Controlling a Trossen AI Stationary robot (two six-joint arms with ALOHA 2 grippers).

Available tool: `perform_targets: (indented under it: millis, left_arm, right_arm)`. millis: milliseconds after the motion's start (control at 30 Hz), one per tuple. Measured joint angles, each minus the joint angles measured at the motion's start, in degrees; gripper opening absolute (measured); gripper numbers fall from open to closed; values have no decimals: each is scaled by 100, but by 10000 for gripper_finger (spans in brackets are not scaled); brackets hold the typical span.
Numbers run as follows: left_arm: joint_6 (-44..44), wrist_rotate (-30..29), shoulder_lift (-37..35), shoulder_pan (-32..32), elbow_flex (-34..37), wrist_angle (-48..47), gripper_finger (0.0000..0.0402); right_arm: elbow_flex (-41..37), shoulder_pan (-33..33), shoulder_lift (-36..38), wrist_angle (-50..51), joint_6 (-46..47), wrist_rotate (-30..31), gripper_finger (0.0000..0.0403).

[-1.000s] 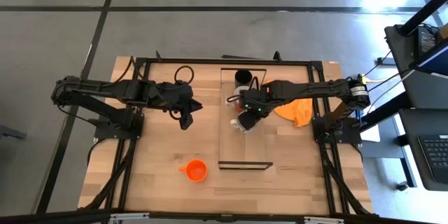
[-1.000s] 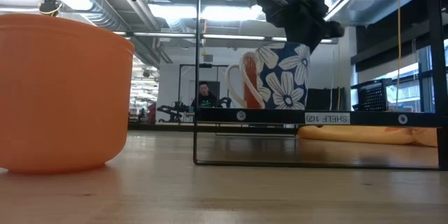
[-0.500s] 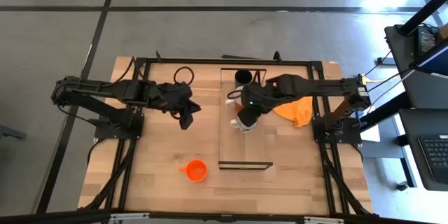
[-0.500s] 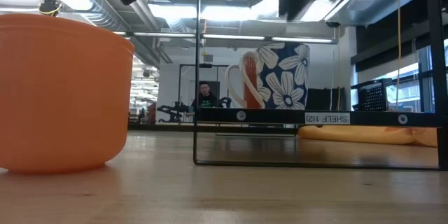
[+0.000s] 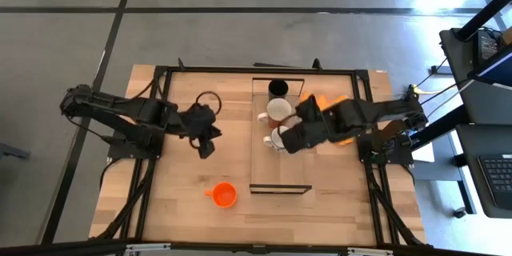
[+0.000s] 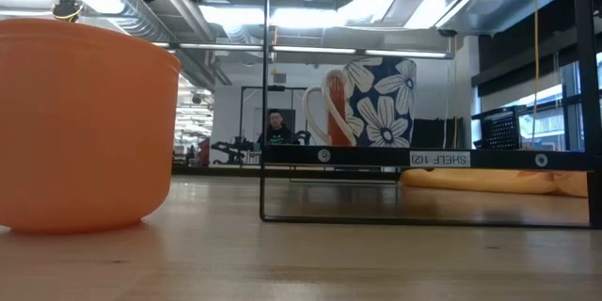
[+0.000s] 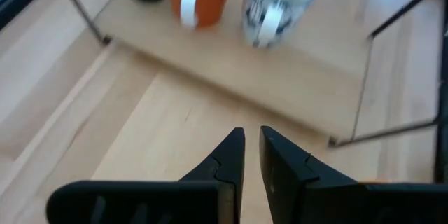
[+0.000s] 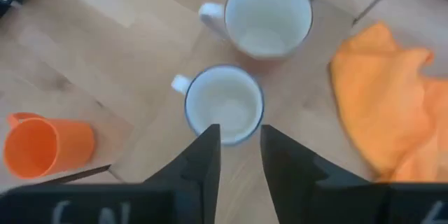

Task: Stack small to large cups/mugs on shelf
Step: Put the orange mug align with the white pattern cup on the shelf

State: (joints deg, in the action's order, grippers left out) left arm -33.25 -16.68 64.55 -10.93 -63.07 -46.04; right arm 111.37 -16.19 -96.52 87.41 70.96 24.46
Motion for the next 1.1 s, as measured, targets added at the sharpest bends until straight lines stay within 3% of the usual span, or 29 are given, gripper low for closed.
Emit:
perform_targets:
  millis: [133,400,600,733,867,967,1100]
  left_arm:
    - [-258,-426,0,-590,0,-482,39]
    - [-739,-850,0,-1948,0,-532,39]
    - [-1504,-1007,0,-2731,10,-544,39]
    - [-2144,-1044,-2,-3118,401,-386,39]
    - [-3106,-1014,6,-3641,1232,467,39]
    - [-3652,-1592,113,-4027,1831,1580,39]
    - [-3864,-1881,495,-4177,2002,2056,44]
  right_arm:
    - [0,-449,-3,41,775,321,104]
    - [0,-1160,-92,-14,2023,757,104]
    - [-2,-1457,-295,-83,2043,731,104]
    - [-2,-1500,-303,1,1969,729,104]
    - [-2,-1689,-292,119,1873,550,104]
    - [-2,-1899,-291,257,1895,540,104]
    - [-2,-2123,-278,262,1883,540,104]
